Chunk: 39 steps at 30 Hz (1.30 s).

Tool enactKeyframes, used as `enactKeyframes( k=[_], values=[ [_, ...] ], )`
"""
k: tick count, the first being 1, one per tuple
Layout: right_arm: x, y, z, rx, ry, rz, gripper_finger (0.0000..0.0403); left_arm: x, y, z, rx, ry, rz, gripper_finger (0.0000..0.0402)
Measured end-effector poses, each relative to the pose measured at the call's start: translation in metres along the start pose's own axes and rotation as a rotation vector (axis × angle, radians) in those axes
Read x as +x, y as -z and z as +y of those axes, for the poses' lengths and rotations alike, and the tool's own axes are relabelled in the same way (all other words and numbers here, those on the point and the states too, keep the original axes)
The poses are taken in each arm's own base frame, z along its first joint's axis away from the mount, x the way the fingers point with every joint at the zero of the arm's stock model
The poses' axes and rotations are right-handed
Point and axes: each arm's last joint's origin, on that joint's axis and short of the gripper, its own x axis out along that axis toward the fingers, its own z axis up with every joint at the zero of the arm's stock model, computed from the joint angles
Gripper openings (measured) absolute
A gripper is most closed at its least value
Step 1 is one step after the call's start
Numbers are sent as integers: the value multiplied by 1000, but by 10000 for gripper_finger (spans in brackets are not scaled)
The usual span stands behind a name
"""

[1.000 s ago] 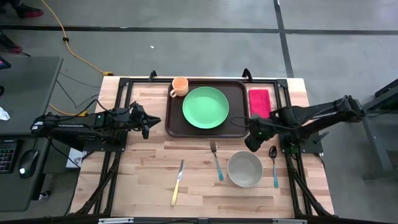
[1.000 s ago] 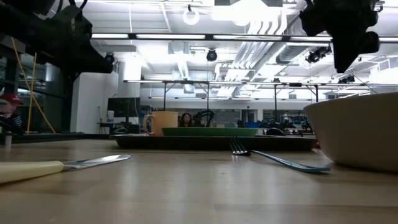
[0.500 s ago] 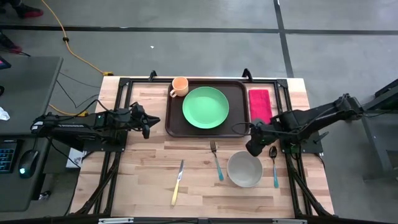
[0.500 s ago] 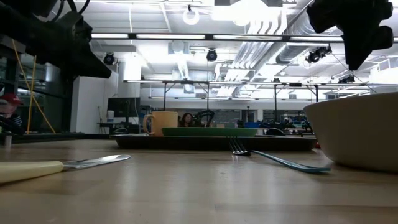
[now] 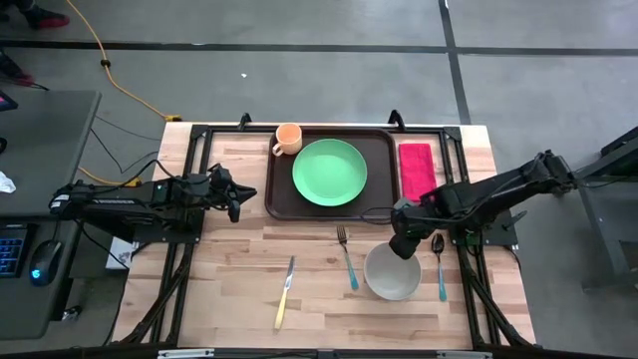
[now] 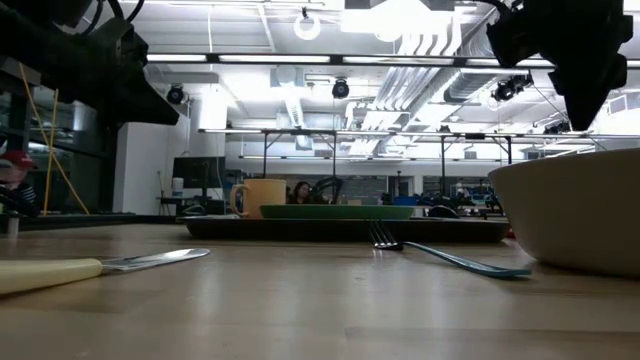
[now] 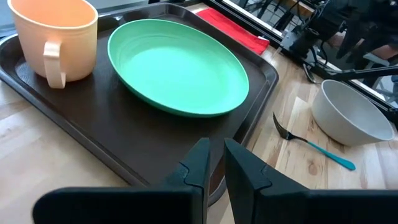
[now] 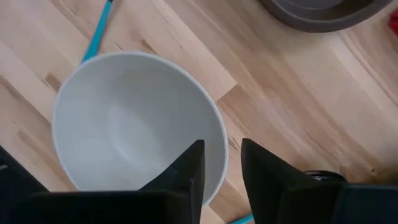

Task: Set up tray
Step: Put the gray bowl on top of the green plate on the brown serving tray

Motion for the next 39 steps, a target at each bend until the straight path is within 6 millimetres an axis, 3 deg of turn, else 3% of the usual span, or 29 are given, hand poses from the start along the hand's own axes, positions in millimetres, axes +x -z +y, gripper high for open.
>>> enactKeyframes(
  k=[20, 31, 39],
  values=[
    [19, -4, 7, -102, 42, 76, 128, 0, 0, -1, -2, 25, 10, 76],
    [69, 11, -12, -14, -55, 233, 131, 0, -2, -3, -13, 68, 3, 76],
    [76, 10, -12, 1, -98, 194, 121, 0, -2, -3, -33, 68, 4, 76]
  ],
)
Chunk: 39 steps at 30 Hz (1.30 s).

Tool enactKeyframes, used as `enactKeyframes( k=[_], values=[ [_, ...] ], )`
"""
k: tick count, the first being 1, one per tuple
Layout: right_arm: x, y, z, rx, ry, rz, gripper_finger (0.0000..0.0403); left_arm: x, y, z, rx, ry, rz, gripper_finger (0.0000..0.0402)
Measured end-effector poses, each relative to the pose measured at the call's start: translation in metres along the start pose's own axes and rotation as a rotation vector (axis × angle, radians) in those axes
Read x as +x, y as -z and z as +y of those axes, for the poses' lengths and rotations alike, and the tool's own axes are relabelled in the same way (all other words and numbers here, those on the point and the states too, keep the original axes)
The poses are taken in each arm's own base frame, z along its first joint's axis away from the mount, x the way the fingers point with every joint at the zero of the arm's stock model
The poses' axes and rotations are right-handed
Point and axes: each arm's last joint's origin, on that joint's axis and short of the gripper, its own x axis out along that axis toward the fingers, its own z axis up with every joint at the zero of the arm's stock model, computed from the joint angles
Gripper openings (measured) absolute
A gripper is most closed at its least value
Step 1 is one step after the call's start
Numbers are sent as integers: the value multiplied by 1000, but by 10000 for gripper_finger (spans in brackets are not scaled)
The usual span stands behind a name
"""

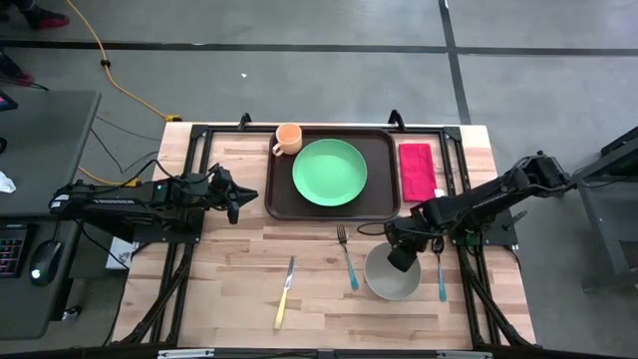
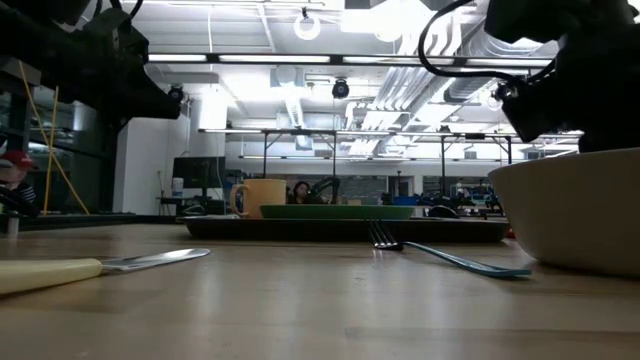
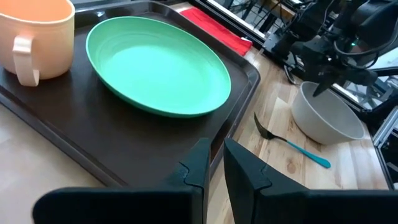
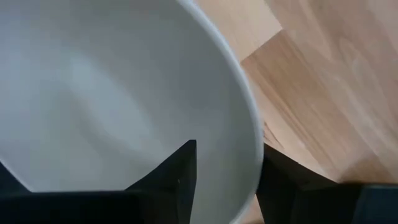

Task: Set up tray
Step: Put the gray bowl on top of the green plate on the brown serving tray

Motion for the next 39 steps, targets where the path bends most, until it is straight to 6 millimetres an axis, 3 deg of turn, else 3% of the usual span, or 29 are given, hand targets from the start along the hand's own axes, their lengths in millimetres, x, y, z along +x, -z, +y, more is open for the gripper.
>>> enactKeyframes(
  k=[6, 17, 32, 39],
  values=[
    [0, 0, 0, -7, 5, -11, 94, 0, 0, 0, -1, 0, 0, 76],
    [0, 0, -2, -3, 23, -14, 6, 0, 0, 0, -3, 0, 0, 76],
    [-1, 0, -3, 43, 33, -9, 1, 0, 0, 0, -3, 0, 0, 76],
    [-14, -2, 5, 36, 49, -33, 0, 0, 0, 0, -2, 1, 1, 76]
  ],
)
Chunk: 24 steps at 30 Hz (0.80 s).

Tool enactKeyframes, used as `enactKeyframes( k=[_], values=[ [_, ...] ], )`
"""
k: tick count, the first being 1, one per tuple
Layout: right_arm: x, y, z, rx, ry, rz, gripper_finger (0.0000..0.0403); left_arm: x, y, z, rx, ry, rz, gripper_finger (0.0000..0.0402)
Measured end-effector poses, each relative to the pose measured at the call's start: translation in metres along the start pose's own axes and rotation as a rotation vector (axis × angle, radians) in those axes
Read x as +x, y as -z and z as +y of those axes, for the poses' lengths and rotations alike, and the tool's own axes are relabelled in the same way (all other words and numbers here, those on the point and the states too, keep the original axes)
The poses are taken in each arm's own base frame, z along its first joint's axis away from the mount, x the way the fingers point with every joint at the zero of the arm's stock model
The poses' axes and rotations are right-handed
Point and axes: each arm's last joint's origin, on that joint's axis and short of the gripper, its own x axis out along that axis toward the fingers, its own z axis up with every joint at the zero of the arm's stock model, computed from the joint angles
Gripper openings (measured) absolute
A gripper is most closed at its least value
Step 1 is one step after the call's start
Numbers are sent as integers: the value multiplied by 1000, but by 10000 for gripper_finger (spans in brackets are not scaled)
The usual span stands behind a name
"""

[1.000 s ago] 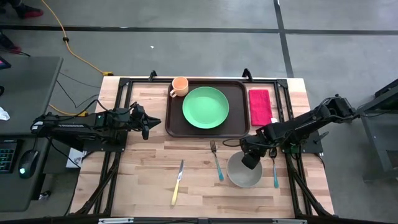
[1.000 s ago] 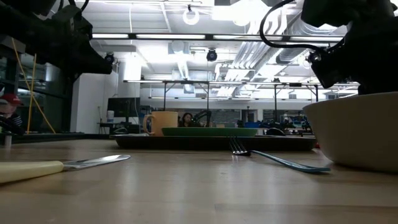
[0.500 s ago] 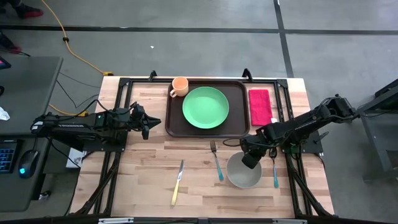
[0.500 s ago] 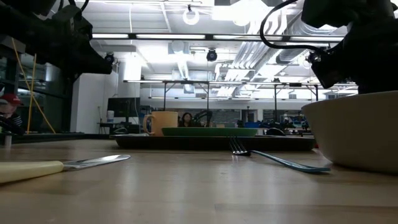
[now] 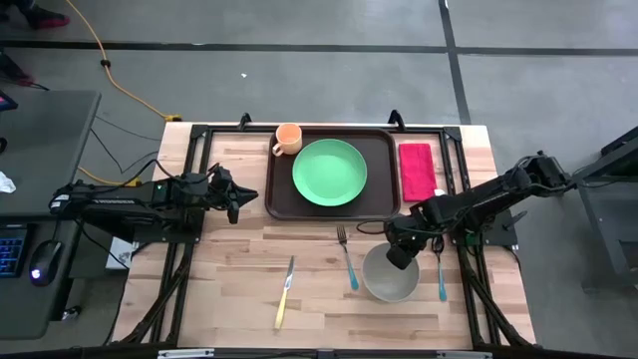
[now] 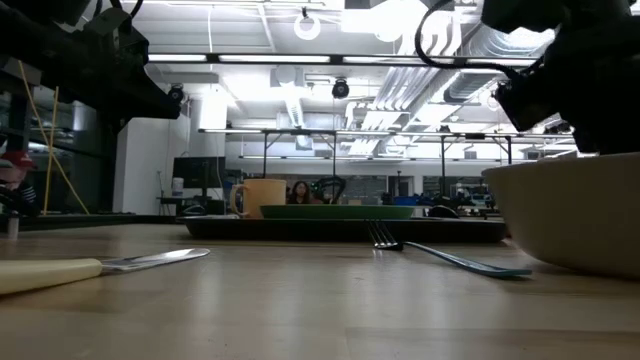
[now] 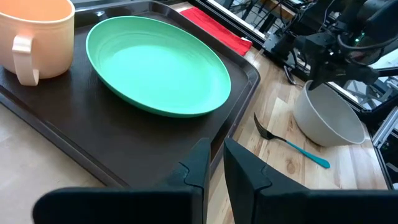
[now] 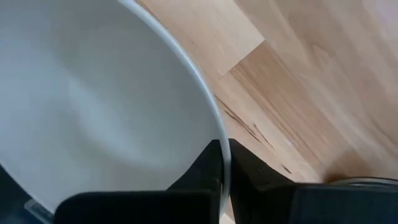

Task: Set up tray
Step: Put the gray bowl on top of the green plate on the brown serving tray

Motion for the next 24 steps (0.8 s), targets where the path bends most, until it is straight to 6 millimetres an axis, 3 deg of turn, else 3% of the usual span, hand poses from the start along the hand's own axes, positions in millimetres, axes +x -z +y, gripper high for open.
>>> enactKeyframes(
  k=[9, 24],
  values=[
    [-33, -8, 13, -8, 10, -46, 0, 0, 0, 0, 0, 0, 0, 76],
    [-99, -53, 7, 54, -71, -175, 0, 0, 0, 0, 1, 1, 0, 76]
  ],
)
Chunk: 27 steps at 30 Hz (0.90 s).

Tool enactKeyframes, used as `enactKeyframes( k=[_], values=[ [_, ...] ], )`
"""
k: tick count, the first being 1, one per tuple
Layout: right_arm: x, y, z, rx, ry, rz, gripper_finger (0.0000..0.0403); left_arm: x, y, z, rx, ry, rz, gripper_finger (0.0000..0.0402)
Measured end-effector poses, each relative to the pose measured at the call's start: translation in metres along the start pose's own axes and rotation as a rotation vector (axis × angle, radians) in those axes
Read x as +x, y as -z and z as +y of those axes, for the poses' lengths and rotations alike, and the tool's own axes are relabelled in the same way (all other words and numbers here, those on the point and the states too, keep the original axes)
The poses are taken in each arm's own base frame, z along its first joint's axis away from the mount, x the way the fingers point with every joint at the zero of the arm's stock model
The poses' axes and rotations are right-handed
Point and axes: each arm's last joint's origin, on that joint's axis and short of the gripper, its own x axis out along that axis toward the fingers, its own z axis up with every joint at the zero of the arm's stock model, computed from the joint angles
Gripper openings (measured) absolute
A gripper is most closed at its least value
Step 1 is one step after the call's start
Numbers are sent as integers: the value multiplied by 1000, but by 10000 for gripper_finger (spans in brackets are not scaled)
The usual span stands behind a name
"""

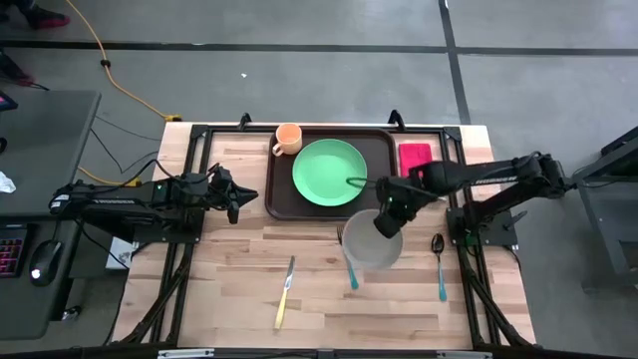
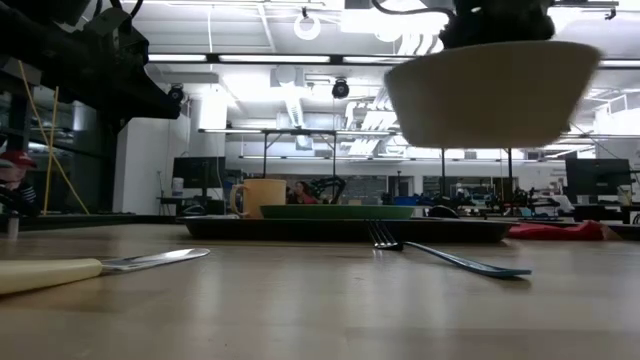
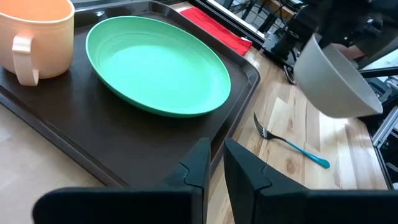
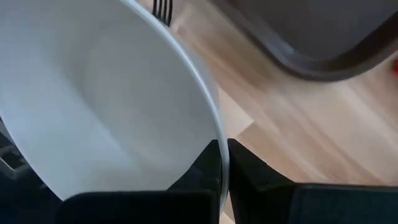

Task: Set up tray
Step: Put the gray bowl on top of the green plate on the brown serving tray

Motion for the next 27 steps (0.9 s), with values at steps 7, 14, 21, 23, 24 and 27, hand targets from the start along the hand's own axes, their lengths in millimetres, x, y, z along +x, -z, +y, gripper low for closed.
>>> enactKeyframes(
  k=[7, 14, 21, 23, 24, 27],
  values=[
    [-19, -21, -9, 55, -24, -60, 0, 0, 0, 0, 0, 0, 0, 76],
    [-26, -39, -21, 110, -49, -108, 0, 0, 0, 0, 0, -1, 0, 76],
    [-29, -58, -29, 152, -125, -163, 0, 0, 0, 0, 0, -1, 0, 76],
    [-30, -62, -33, 161, -140, -170, 0, 0, 0, 0, 0, -1, 0, 76],
    [-31, -64, -35, 165, -143, -169, 0, 0, 0, 0, 0, -1, 0, 76],
    [-28, -70, -40, 183, -140, -162, 0, 0, 0, 0, 0, -1, 0, 76]
  ],
)
